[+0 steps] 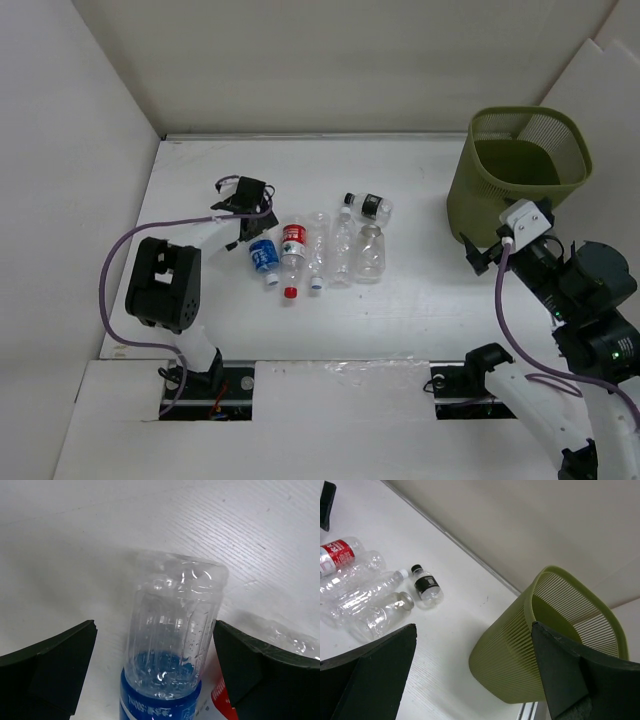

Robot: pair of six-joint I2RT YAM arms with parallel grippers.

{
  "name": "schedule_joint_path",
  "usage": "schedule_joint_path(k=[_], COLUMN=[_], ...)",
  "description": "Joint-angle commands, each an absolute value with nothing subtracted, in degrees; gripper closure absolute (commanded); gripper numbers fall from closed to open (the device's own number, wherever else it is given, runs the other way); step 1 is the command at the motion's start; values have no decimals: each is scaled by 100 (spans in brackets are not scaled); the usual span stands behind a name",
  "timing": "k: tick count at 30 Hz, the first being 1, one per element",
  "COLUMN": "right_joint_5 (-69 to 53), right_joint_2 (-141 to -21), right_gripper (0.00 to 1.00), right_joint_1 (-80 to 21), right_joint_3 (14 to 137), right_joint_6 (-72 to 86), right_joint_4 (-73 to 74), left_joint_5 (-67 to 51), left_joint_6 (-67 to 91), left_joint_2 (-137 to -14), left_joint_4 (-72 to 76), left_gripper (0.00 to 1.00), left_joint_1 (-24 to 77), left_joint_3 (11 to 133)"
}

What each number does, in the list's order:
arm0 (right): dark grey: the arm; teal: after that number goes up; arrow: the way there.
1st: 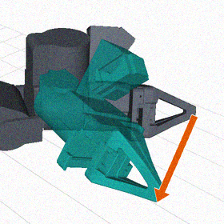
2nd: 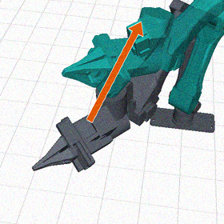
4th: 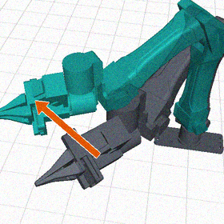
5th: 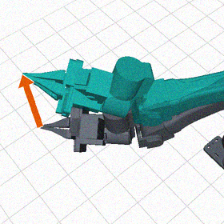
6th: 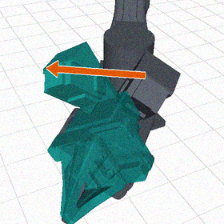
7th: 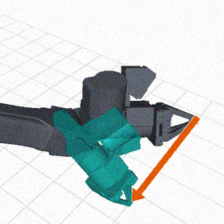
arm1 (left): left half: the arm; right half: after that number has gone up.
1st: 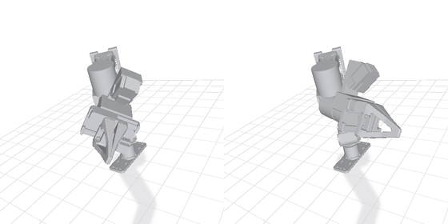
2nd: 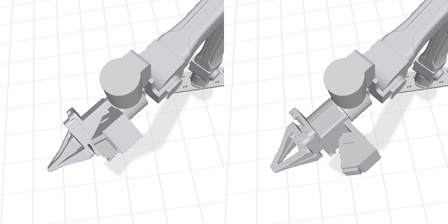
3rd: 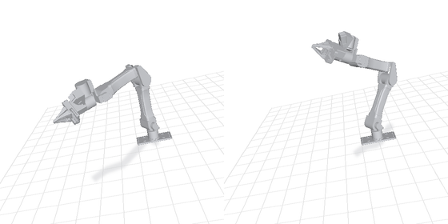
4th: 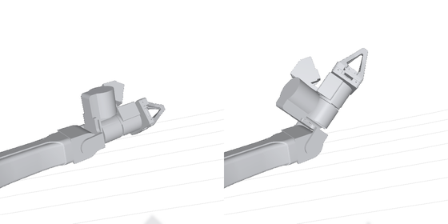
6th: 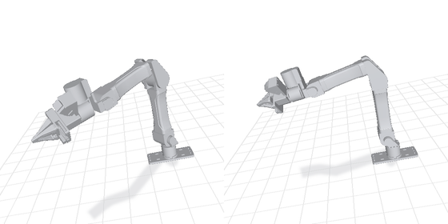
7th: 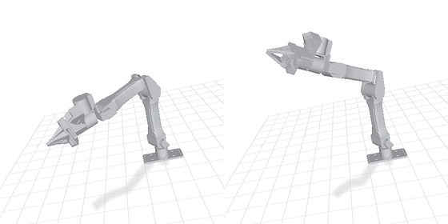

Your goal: Put the plastic bottles in the bin

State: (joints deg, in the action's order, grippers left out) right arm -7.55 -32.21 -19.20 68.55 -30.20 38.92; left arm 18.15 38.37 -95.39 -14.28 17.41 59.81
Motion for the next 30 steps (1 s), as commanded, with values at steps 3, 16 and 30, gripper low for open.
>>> schedule_joint_path(k=[3,16,30], right_joint_5=[-870,-975,-2863], right_joint_2=[-3155,-3103,-4042], right_gripper=[0,0,0], right_joint_1=[-1934,-1934,-1934], right_joint_3=[6891,6891,6925], right_joint_6=[-2988,-2883,-2734], right_joint_4=[3577,3577,2225], left_joint_5=[1441,1679,2312], left_joint_6=[3568,3735,3719], left_joint_2=[-9904,-10336,-8378], left_joint_4=[-1187,-1477,-1951], left_gripper=[1,63,100], left_joint_1=[1670,1108,1406], left_joint_3=[6319,6583,7899])
